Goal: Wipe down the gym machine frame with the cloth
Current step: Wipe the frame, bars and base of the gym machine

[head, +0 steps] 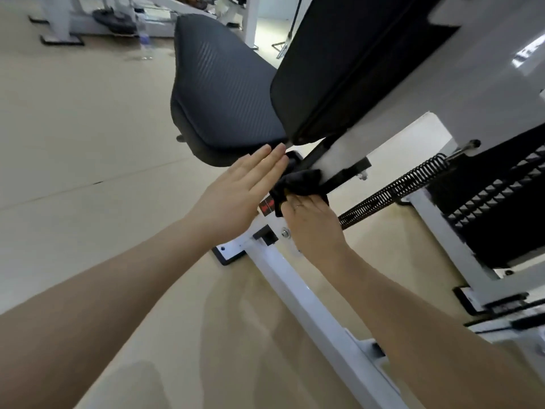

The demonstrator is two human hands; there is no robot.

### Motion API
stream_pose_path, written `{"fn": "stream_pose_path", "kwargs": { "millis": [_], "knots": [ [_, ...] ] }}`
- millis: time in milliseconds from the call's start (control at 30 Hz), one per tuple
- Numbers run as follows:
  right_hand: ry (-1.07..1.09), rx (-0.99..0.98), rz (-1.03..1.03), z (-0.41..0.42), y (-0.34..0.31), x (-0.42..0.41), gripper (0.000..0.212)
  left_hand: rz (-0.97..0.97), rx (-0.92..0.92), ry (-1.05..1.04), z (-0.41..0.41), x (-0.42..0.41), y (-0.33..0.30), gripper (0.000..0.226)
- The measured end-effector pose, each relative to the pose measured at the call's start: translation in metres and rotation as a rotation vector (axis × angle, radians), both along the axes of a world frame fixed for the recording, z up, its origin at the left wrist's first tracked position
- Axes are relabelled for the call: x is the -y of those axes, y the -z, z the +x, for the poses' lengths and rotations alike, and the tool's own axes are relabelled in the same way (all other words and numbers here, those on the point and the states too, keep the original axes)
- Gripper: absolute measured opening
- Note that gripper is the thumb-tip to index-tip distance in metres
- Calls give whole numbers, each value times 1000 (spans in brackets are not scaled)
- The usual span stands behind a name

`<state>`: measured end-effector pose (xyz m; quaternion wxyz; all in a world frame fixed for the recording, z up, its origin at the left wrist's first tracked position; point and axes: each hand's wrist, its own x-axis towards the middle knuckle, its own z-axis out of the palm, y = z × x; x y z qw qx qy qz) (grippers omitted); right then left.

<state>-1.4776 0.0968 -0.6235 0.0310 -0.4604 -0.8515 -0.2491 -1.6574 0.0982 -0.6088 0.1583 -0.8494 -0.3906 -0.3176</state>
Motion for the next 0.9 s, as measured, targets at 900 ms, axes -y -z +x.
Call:
{"fn": "stream_pose_path", "kwargs": {
  "millis": [900],
  "knots": [
    [45,404,-40,-63,47,-32,17,512,-224,264,-110,-125,78,48]
  ]
}}
